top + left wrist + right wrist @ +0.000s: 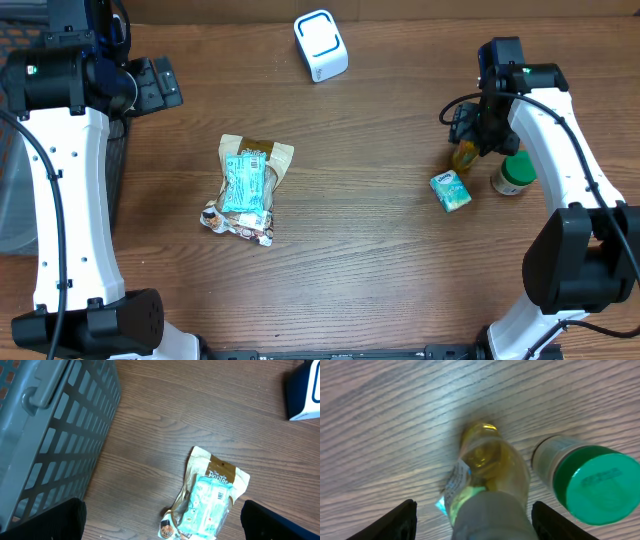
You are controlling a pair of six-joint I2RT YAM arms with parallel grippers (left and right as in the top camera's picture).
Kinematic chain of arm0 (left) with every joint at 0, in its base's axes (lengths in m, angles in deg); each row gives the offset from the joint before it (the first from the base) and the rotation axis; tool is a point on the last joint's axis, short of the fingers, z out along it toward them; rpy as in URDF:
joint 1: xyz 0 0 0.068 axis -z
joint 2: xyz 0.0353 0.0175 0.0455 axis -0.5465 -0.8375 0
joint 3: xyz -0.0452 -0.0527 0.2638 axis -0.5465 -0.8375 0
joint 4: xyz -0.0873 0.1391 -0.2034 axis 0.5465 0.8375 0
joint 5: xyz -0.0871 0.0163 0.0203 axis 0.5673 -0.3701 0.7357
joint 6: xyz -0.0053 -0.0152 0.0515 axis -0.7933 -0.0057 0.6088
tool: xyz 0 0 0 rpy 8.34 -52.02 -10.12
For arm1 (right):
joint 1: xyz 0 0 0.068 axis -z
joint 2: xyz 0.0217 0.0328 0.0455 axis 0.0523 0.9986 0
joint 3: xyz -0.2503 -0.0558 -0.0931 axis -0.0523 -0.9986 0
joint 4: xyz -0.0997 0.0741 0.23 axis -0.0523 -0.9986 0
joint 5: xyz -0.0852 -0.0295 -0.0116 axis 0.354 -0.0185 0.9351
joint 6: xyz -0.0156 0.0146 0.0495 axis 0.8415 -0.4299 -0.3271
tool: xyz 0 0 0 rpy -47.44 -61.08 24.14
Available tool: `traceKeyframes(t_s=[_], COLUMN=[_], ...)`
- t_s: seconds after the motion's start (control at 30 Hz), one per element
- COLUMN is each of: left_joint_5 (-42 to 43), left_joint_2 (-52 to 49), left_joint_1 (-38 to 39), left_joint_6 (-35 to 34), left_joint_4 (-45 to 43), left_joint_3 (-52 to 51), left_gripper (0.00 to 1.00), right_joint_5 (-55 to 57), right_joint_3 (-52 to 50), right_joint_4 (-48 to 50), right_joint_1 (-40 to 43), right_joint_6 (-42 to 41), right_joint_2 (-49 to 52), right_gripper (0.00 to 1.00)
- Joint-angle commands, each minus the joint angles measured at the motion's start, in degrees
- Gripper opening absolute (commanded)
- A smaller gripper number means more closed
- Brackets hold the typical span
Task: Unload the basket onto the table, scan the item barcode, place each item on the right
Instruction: 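Carry the oil bottle right and set it upright beside the jar, then release the bottle and move the right gripper to the snack pouch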
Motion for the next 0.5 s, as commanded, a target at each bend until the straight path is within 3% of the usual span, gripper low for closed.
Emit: traceKeyframes(t_s=[0.0, 0.07, 0.23, 0.47], left_joint_5=[-0.31, -0.28, -0.31, -0.31], left_joint_2=[-0.46, -0.46, -0.46, -0.46], left_joint_1=[0.39, 0.39, 0.39, 0.37], left_joint_6=[0.26, 0.26, 0.26, 0.26], left_joint_4=[-0.15, -0.15, -0.15, -0.15], left_joint_3=[0.13, 0.13, 0.13, 0.13], left_gripper=[0.99, 0.99, 0.99, 1.0], right_joint_5=[-1.03, -0.9, -0.85, 3.67], right_joint_3=[1.07, 0.85, 0.81, 0.81], right_joint_4=[0.9, 1.16, 1.07, 0.35], right_joint_1=[0.09, 0.09, 0.09, 0.09], right_joint_6=[-2.4, -2.4, -1.92, 1.86], right_joint_2=[-0.74, -0.74, -0.74, -0.74], right_gripper=[0.7, 0.66, 0.4, 0.37])
